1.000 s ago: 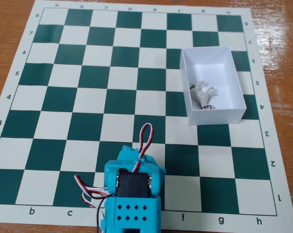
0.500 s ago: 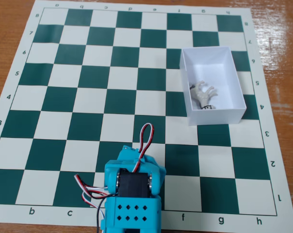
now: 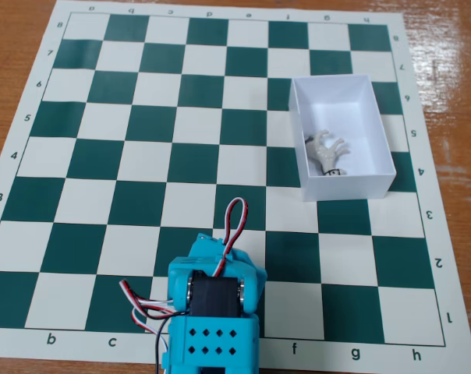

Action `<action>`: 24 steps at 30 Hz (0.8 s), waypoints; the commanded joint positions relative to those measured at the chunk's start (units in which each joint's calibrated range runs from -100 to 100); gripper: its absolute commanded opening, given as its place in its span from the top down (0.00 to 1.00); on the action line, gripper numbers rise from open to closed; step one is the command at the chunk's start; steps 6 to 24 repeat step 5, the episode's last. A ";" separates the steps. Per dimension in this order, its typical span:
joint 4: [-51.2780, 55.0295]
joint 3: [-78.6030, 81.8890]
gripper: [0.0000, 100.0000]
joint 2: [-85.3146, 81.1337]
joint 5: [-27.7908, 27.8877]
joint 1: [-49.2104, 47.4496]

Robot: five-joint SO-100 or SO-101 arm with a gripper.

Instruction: Grab the toy horse and put it in the box.

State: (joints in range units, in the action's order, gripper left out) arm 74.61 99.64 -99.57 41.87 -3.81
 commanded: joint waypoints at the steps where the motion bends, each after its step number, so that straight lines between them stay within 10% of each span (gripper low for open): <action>1: 0.31 0.36 0.97 -0.25 0.11 0.67; 24: 0.31 0.36 0.97 -0.25 0.11 0.67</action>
